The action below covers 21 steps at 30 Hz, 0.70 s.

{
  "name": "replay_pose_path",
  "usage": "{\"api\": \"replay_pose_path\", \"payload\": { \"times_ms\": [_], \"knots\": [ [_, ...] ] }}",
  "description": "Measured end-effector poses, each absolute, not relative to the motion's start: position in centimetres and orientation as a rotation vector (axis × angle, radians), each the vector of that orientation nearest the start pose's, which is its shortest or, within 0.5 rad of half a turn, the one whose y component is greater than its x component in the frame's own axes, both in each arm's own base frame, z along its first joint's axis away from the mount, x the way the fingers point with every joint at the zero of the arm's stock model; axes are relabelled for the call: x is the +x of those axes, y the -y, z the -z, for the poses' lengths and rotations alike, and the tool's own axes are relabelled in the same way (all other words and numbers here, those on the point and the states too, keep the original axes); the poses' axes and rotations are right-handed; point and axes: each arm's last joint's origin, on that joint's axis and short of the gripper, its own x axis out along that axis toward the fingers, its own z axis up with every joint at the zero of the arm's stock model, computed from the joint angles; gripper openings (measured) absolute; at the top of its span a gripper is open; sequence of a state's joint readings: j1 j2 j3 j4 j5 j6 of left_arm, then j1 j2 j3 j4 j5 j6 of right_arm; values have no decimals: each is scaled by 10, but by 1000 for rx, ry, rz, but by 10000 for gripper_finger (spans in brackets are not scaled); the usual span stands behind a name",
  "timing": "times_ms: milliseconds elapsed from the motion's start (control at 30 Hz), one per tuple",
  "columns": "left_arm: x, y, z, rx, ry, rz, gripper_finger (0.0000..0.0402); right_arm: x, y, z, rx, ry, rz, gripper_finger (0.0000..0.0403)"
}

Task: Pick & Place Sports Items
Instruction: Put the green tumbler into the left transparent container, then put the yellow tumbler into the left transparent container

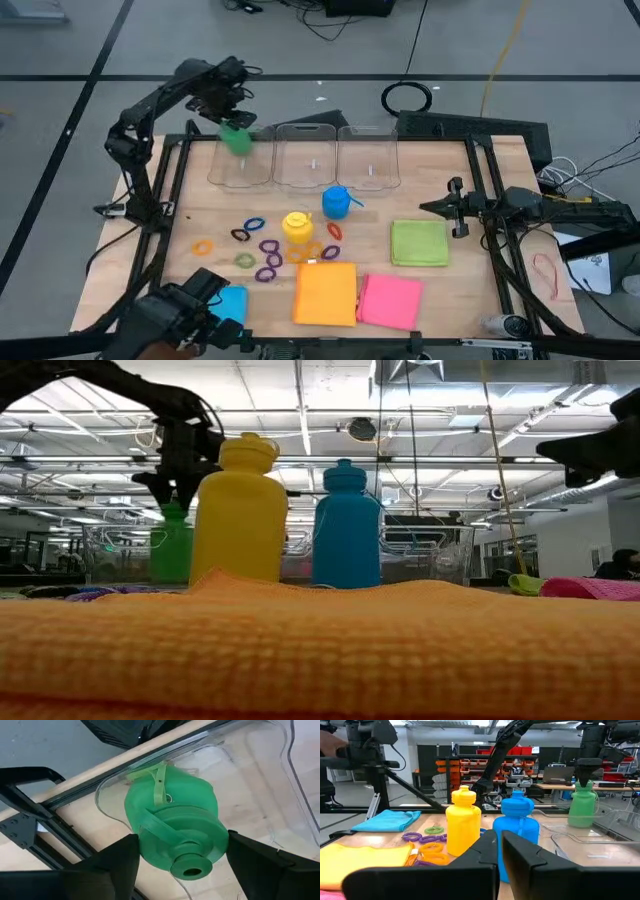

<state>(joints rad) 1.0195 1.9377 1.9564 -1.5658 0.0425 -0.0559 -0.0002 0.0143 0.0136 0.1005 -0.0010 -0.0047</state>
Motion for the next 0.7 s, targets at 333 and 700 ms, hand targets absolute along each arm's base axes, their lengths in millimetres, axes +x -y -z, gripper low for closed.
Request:
{"api": "replay_pose_path", "payload": {
  "times_ms": [333,700],
  "knots": [
    [190,-307,-318,-855,-1362,-813,261,97,0,-177,-4,100,-1,0],
    [190,-307,-318,-852,-1365,-809,359,97,0,-177,-5,100,-1,0]
  ]
}}
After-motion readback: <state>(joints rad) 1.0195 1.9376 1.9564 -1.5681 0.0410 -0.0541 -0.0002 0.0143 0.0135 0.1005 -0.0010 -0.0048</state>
